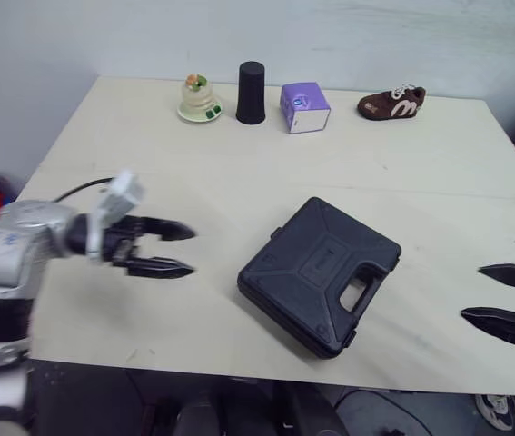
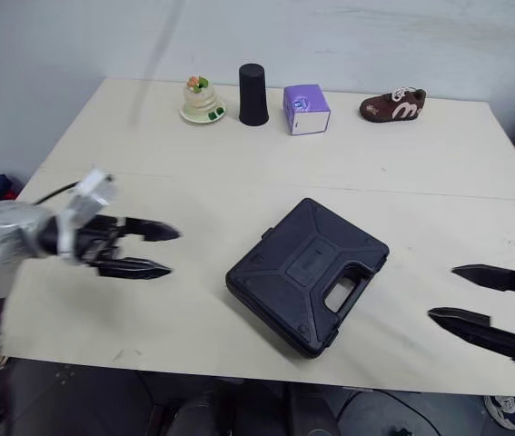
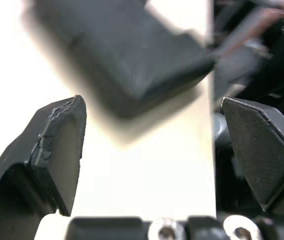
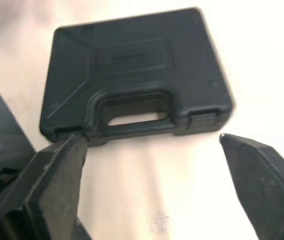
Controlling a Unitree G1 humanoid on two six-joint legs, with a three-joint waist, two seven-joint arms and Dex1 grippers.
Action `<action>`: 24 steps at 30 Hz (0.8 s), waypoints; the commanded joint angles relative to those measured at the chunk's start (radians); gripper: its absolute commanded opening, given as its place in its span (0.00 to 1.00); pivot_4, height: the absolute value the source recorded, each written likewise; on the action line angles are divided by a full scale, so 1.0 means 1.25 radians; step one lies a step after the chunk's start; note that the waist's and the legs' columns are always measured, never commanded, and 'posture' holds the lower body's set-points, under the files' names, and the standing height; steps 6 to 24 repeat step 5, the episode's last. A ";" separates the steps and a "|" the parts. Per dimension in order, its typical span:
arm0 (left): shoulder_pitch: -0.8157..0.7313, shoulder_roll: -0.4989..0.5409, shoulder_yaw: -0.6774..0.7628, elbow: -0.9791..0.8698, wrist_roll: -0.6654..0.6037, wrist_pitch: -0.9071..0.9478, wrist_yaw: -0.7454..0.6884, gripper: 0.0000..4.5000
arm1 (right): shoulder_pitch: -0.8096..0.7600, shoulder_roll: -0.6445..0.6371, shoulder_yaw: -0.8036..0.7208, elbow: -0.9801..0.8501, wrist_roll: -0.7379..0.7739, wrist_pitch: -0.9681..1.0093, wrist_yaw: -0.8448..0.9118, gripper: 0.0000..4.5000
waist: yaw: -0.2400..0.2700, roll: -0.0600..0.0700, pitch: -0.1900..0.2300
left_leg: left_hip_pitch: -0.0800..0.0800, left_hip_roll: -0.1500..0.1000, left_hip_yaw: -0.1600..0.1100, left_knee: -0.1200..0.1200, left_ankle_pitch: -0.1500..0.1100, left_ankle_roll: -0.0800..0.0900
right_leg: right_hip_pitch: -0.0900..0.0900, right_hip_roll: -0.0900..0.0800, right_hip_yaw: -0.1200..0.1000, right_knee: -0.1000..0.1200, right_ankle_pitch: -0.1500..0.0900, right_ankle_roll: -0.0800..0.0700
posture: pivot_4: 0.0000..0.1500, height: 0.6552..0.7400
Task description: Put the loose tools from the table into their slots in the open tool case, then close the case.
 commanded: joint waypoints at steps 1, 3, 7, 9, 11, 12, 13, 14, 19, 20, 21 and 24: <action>0.049 0.036 0.104 -0.037 -0.051 0.009 0.014 1.00 | -0.021 -0.022 -0.004 0.041 -0.034 -0.035 0.031 0.99 | 0.007 0.000 0.000 | 0.000 0.000 0.000 0.000 -0.001 0.000 | 0.001 -0.001 -0.001 -0.001 0.000 0.000 | 1.00 0.98; 0.089 0.046 0.140 -0.055 -0.069 0.011 0.018 1.00 | -0.043 -0.035 0.021 0.066 -0.046 -0.047 0.041 0.99 | 0.009 0.000 0.000 | 0.000 -0.001 -0.001 0.000 -0.001 0.001 | 0.001 -0.003 -0.003 -0.001 0.000 -0.001 | 1.00 0.98; 0.112 0.047 0.154 -0.075 -0.088 0.015 0.027 1.00 | -0.065 -0.043 0.048 0.084 -0.057 -0.062 0.049 0.99 | 0.009 0.000 0.000 | 0.000 -0.001 -0.002 0.000 -0.001 0.001 | 0.002 -0.004 -0.004 -0.002 -0.001 -0.001 | 1.00 0.98; 0.112 0.047 0.154 -0.075 -0.088 0.015 0.027 1.00 | -0.065 -0.043 0.048 0.084 -0.057 -0.062 0.049 0.99 | 0.009 0.000 0.000 | 0.000 -0.001 -0.002 0.000 -0.001 0.001 | 0.002 -0.004 -0.004 -0.002 -0.001 -0.001 | 1.00 0.98; 0.112 0.047 0.154 -0.075 -0.088 0.015 0.027 1.00 | -0.065 -0.043 0.048 0.084 -0.057 -0.062 0.049 0.99 | 0.009 0.000 0.000 | 0.000 -0.001 -0.002 0.000 -0.001 0.001 | 0.002 -0.004 -0.004 -0.002 -0.001 -0.001 | 1.00 0.98; 0.112 0.047 0.154 -0.075 -0.088 0.015 0.027 1.00 | -0.065 -0.043 0.048 0.084 -0.057 -0.062 0.049 0.99 | 0.009 0.000 0.000 | 0.000 -0.001 -0.002 0.000 -0.001 0.001 | 0.002 -0.004 -0.004 -0.002 -0.001 -0.001 | 1.00 0.98; 0.112 0.047 0.154 -0.075 -0.088 0.015 0.027 1.00 | -0.065 -0.043 0.048 0.084 -0.057 -0.062 0.049 0.99 | 0.009 0.000 0.000 | 0.000 -0.001 -0.002 0.000 -0.001 0.001 | 0.002 -0.004 -0.004 -0.002 -0.001 -0.001 | 1.00 0.98; 0.112 0.047 0.154 -0.075 -0.088 0.015 0.027 1.00 | -0.065 -0.043 0.048 0.084 -0.057 -0.062 0.049 0.99 | 0.009 0.000 0.000 | 0.000 -0.001 -0.002 0.000 -0.001 0.001 | 0.002 -0.004 -0.004 -0.002 -0.001 -0.001 | 1.00 0.98; 0.112 0.047 0.154 -0.075 -0.088 0.015 0.027 1.00 | -0.065 -0.043 0.048 0.084 -0.057 -0.062 0.049 0.99 | 0.009 0.000 0.000 | 0.000 -0.001 -0.002 0.000 -0.001 0.001 | 0.002 -0.004 -0.004 -0.002 -0.001 -0.001 | 1.00 0.98; 0.112 0.047 0.154 -0.075 -0.088 0.015 0.027 1.00 | -0.065 -0.043 0.048 0.084 -0.057 -0.062 0.049 0.99 | 0.009 0.000 0.000 | 0.000 -0.001 -0.002 0.000 -0.001 0.001 | 0.002 -0.004 -0.004 -0.002 -0.001 -0.001 | 1.00 0.98; 0.112 0.047 0.154 -0.075 -0.088 0.015 0.027 1.00 | -0.065 -0.043 0.048 0.084 -0.057 -0.062 0.049 0.99 | 0.009 0.000 0.000 | 0.000 -0.001 -0.002 0.000 -0.001 0.001 | 0.002 -0.004 -0.004 -0.002 -0.001 -0.001 | 1.00 0.98; 0.112 0.047 0.154 -0.075 -0.088 0.015 0.027 1.00 | -0.065 -0.043 0.048 0.084 -0.057 -0.062 0.049 0.99 | 0.009 0.000 0.000 | 0.000 -0.001 -0.002 0.000 -0.001 0.001 | 0.002 -0.004 -0.004 -0.002 -0.001 -0.001 | 1.00 0.98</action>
